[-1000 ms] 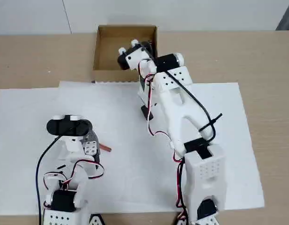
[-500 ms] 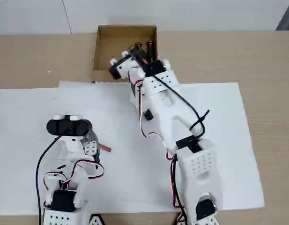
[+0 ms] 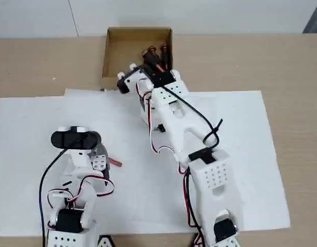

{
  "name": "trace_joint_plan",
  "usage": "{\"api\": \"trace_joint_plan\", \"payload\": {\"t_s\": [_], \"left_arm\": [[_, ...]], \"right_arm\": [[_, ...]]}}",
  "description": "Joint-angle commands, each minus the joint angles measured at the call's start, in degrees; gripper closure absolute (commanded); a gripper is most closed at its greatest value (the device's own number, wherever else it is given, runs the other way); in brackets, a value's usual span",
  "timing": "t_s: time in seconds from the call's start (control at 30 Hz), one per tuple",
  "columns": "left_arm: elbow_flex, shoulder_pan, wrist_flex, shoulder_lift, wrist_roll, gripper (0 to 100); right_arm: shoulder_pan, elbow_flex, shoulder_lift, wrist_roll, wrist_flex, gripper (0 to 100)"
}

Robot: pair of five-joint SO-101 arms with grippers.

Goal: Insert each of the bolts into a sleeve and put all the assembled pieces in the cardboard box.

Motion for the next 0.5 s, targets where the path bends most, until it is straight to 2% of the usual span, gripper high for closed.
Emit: {"api": "trace_joint_plan", "payload": {"t_s": [0.0,0.13,0.27,0.47], "left_arm": [[-0.31,0.09,0.26,-0.62,0.35,99],[-0.31,0.09,0.18,-0.62,0.35,99],[-0.31,0.09,0.18,-0.62,0.35,99],[-0.31,0.09,0.09,-0.62,0.35,99]], "right_arm": [[0.13,-0.26,0.84,-0.79,-1.36,83.7],[0.13,-0.26,2.77,-0.79,-1.8,84.6],[0.13,-0.26,2.95,-0.79,-1.8,99.8],[0.13,-0.53,0.22,-0.79,0.75,99.5]]}}
